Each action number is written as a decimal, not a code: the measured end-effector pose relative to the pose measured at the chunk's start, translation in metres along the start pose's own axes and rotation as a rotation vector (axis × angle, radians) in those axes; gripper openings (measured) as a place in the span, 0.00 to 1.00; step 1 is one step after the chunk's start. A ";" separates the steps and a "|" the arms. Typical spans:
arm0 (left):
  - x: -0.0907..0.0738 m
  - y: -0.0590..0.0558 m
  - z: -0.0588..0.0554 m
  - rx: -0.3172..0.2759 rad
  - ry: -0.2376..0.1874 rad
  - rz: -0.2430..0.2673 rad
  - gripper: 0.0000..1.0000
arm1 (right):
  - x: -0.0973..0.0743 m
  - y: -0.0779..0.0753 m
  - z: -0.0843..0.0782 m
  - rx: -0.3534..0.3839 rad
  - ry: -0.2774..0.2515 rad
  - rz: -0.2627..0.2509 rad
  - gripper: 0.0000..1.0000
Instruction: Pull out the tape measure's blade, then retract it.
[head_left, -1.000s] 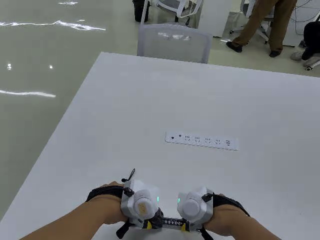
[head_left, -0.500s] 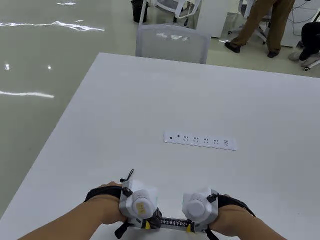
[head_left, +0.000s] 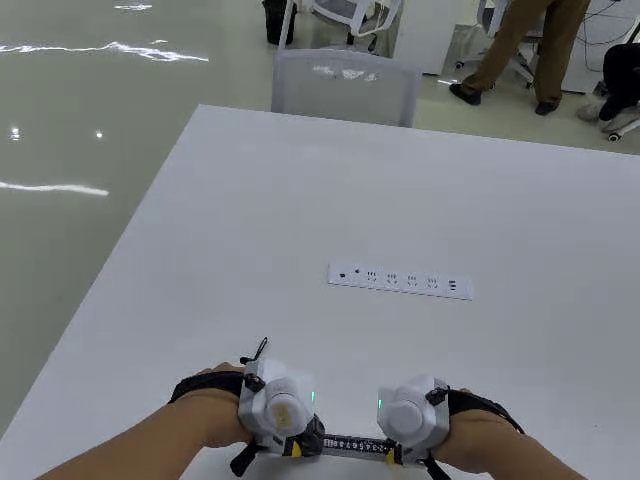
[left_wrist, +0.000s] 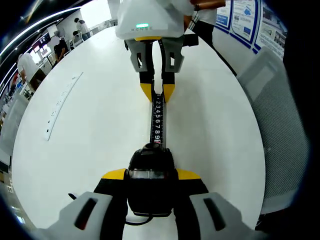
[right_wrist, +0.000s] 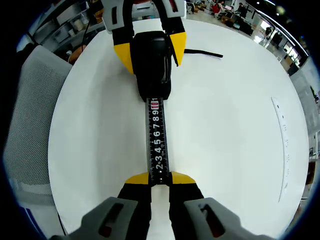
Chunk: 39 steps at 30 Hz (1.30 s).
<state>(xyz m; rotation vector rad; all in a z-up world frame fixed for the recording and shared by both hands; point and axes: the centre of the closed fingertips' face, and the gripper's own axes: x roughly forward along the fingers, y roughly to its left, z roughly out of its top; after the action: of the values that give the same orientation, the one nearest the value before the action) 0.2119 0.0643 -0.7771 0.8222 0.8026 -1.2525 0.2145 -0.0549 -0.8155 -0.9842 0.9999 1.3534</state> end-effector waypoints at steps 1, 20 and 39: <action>0.000 0.000 0.000 0.000 0.000 0.000 0.30 | 0.000 0.000 -0.001 0.000 0.001 -0.001 0.11; 0.001 0.000 -0.001 -0.001 0.000 0.001 0.30 | -0.007 -0.002 -0.013 0.018 0.005 -0.008 0.11; 0.003 0.002 -0.003 -0.004 0.001 0.004 0.30 | -0.011 -0.002 -0.028 0.019 0.027 -0.012 0.11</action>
<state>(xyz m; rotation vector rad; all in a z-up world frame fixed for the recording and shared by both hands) 0.2137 0.0657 -0.7816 0.8204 0.8035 -1.2468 0.2173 -0.0844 -0.8135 -0.9953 1.0236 1.3214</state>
